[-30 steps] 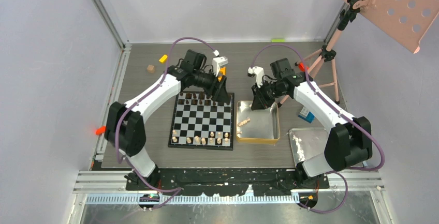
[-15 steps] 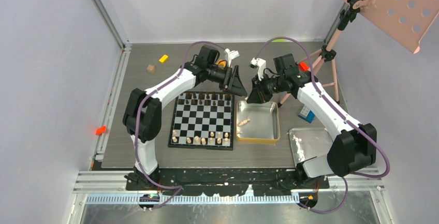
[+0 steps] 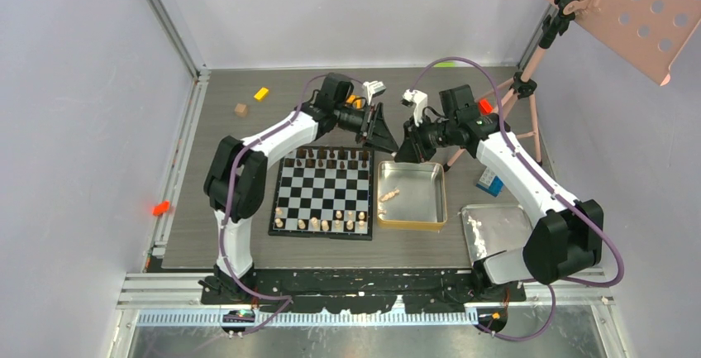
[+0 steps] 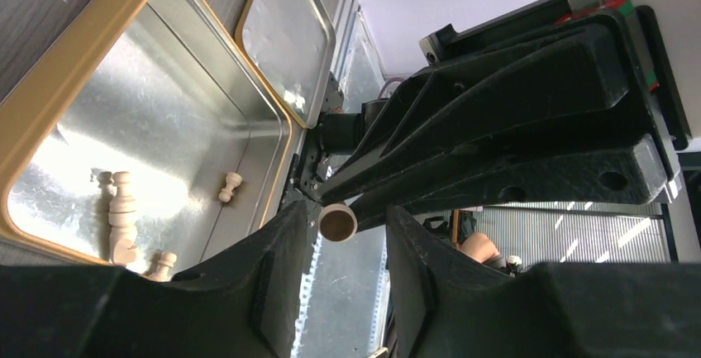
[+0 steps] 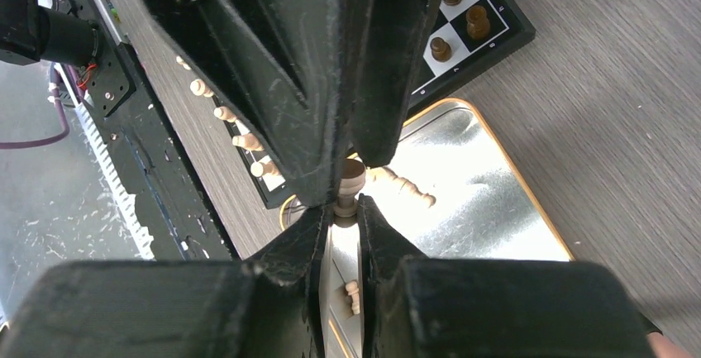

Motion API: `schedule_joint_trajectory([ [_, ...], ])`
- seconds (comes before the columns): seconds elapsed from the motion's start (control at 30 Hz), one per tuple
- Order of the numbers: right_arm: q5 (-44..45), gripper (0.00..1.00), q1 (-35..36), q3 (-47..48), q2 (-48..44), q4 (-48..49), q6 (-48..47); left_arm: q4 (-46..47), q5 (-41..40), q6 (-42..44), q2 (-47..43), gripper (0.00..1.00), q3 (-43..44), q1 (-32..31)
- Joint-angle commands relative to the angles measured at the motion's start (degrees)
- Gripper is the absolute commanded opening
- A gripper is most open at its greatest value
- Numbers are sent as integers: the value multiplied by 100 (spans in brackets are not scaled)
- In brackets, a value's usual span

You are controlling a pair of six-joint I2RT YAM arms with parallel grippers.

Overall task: Set up the chess pieces on the board
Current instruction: Place the chess piece on the chessboard.

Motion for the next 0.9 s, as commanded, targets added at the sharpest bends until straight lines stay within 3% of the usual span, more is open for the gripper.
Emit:
schedule_joint_trajectory([
  [0.0, -109, 10, 26, 60, -284, 266, 58, 1099, 311, -772, 143, 40, -107, -16],
  [0.2, -8, 9, 27, 87, -293, 267, 60, 1356, 422, -1014, 260, 31, -186, -20],
  [0.67, 611, 9, 24, 110, -261, 275, -26, 1260, 470, -902, 172, 36, -334, 67],
  [0.87, 691, 9, 27, 121, -245, 318, -2, 1242, 484, -891, 188, 33, -343, 67],
])
